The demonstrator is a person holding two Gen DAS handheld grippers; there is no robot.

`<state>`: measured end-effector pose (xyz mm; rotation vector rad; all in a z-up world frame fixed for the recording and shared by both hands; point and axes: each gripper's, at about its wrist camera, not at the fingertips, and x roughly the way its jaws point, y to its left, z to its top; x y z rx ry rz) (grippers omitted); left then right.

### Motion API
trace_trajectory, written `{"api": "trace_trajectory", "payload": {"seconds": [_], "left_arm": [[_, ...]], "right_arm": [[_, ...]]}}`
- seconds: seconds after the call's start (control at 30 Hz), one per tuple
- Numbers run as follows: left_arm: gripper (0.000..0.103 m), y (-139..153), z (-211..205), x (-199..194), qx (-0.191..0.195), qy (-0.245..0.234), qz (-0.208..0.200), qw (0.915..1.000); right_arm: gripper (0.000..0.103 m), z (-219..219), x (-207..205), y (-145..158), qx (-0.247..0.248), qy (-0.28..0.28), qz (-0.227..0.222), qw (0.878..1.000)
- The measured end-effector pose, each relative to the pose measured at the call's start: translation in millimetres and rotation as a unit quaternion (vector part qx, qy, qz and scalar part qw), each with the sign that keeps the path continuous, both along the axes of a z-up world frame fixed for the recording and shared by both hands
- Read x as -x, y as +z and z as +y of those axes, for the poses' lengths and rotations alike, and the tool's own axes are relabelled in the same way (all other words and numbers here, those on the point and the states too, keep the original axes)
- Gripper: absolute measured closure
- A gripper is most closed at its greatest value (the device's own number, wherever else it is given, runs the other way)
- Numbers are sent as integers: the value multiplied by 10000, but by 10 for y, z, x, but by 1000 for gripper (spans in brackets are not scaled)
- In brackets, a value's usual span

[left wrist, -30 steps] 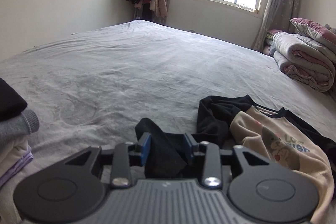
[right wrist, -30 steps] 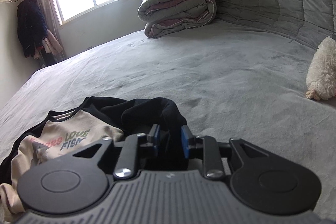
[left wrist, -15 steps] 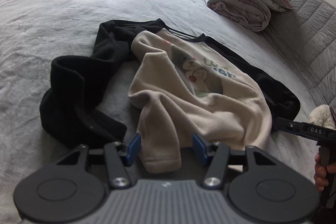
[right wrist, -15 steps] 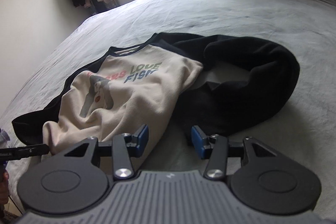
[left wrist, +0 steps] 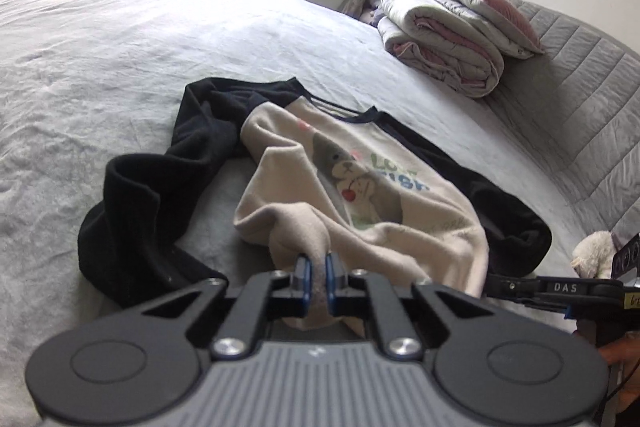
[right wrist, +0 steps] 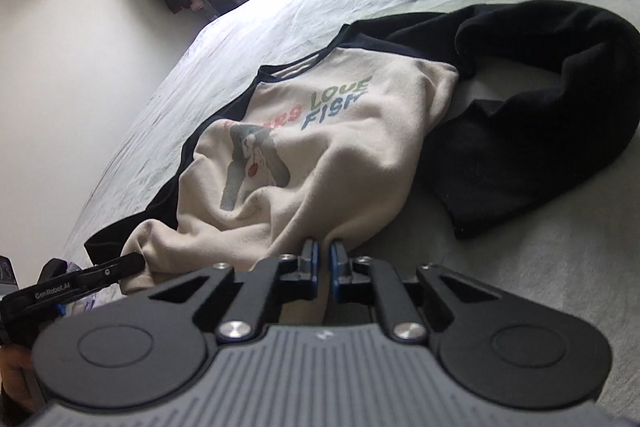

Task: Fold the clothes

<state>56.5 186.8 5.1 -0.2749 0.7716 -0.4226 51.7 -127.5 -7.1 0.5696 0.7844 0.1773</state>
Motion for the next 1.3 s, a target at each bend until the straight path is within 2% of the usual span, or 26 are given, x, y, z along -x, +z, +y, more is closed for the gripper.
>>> {"api": "trace_trajectory", "payload": {"seconds": [0.13,0.3,0.37,0.4,0.43,0.47,0.5,0.53,0.67,0.8,0.83,0.9,0.97,1.03,1.3], "left_arm": [[96,103,108,-22,229,263,-138,9993],[96,90,164,-97,217,509,-55,9985],[96,79,171,-122,193,535,-3,9984],[96,80,172,-128,178,531,10,9984],[96,81,173,-133,163,516,25,9985],[96,84,173,-138,150,502,36,9986],[96,88,170,-140,139,489,41,9987],[96,92,169,-138,127,480,41,9988],[96,94,156,-132,77,475,39,9988],[96,108,140,-102,25,439,-7,9990],[96,110,135,-93,6,421,-21,9991],[96,109,126,-74,-28,376,-34,9993],[96,94,121,-52,-21,301,6,9995],[96,74,115,-24,50,161,113,9998],[96,108,20,233,302,-773,242,9963]], "right_arm": [[97,74,-174,279,185,-22,-232,9996],[97,216,-395,556,546,-70,-332,9979],[86,256,-381,572,676,-103,-284,9973],[86,258,-360,545,699,-107,-208,9973],[74,261,-338,518,722,-112,-133,9972],[51,246,-294,469,687,-146,-46,9975],[43,227,-235,422,675,-186,-5,9975],[40,209,-175,375,664,-226,36,9975],[40,138,50,146,566,-423,356,9969],[40,118,203,-116,117,-623,708,9955],[42,127,233,-178,7,-662,785,9947],[52,201,259,-210,-45,-611,676,9958],[98,240,259,-219,-144,-571,690,9959],[99,242,254,-224,-301,-590,792,9947],[100,139,301,202,67,-828,454,9955]]}}
